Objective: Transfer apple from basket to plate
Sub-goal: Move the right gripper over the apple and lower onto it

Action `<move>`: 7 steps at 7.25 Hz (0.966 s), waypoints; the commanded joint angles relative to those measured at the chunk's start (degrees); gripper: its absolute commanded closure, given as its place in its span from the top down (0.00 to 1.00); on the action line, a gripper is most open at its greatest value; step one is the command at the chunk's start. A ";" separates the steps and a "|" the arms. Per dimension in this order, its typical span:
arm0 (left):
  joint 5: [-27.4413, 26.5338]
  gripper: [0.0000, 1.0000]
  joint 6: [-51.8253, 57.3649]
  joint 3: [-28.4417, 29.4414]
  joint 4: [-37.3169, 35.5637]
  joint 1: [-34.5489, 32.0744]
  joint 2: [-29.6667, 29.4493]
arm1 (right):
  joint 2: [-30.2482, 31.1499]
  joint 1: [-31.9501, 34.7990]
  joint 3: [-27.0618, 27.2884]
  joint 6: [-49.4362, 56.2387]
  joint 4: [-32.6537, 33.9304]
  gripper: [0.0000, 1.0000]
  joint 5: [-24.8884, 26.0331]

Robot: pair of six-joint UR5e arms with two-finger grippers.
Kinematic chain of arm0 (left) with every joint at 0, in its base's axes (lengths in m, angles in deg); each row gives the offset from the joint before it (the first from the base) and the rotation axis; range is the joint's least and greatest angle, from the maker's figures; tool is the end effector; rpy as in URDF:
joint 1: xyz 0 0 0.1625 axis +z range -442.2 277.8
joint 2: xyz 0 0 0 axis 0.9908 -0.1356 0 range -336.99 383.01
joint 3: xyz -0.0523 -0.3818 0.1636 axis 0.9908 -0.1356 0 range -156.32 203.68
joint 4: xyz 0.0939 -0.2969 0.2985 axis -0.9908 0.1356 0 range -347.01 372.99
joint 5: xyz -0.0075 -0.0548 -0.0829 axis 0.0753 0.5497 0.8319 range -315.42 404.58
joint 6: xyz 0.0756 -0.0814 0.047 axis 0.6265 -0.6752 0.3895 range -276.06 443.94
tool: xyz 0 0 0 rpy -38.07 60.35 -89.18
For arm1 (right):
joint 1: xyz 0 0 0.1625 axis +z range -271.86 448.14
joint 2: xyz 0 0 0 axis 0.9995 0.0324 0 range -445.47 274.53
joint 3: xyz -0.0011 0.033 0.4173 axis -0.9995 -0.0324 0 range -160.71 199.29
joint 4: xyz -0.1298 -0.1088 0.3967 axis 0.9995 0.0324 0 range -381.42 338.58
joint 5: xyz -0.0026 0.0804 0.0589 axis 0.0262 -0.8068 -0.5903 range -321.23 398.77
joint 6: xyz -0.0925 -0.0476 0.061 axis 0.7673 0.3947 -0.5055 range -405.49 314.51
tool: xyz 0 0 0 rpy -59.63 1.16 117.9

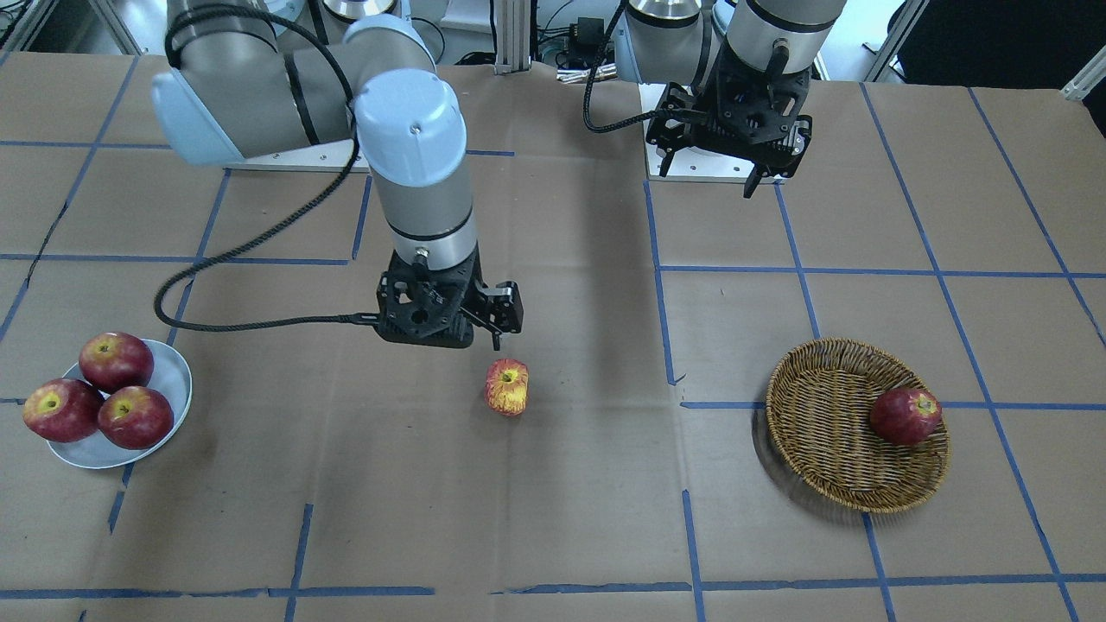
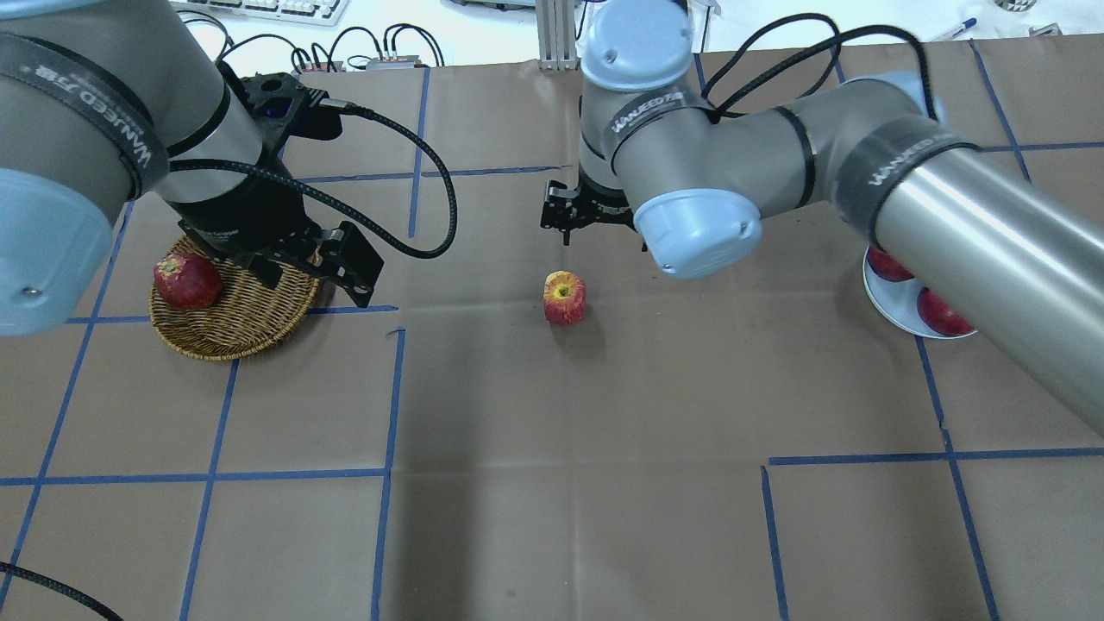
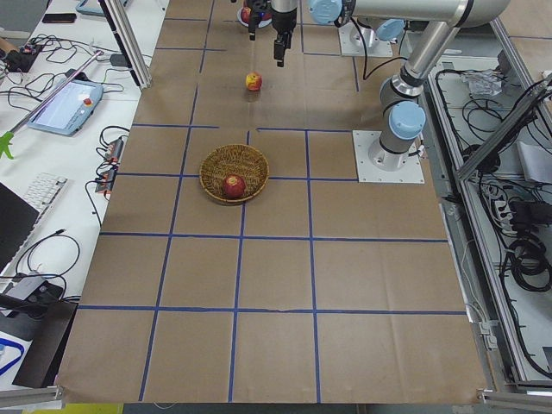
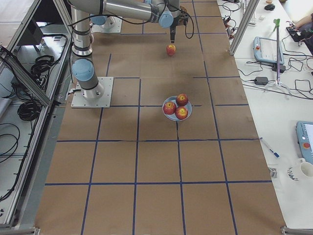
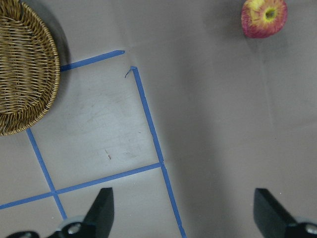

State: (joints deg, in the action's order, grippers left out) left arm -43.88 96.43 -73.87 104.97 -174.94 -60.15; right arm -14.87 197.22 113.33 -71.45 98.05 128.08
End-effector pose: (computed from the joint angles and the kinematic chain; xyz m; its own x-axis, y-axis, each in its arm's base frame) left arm -0.1580 -0.4471 0.4480 -0.9646 0.2611 0.0364 0.2625 0.9641 0.0399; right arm 0.3324 -0.5487 0.2848 -0.9916 0.1164 -0.0567 0.1212 0.9886 -0.0892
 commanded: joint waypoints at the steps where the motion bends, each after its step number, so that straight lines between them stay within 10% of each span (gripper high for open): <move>1: -0.05 0.99 0.07 -0.09 -0.05 0.01 -0.16 | -7.72 2.19 0.78 -1.29 8.64 1.00 -0.02; 7: -0.05 0.99 -0.02 0.00 -0.05 0.01 -0.25 | -11.71 2.28 3.07 -0.50 11.49 0.99 -0.90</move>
State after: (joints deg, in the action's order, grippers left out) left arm -43.99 96.46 -73.89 104.92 -174.93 -60.41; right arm -26.39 199.43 116.20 -72.09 109.52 127.42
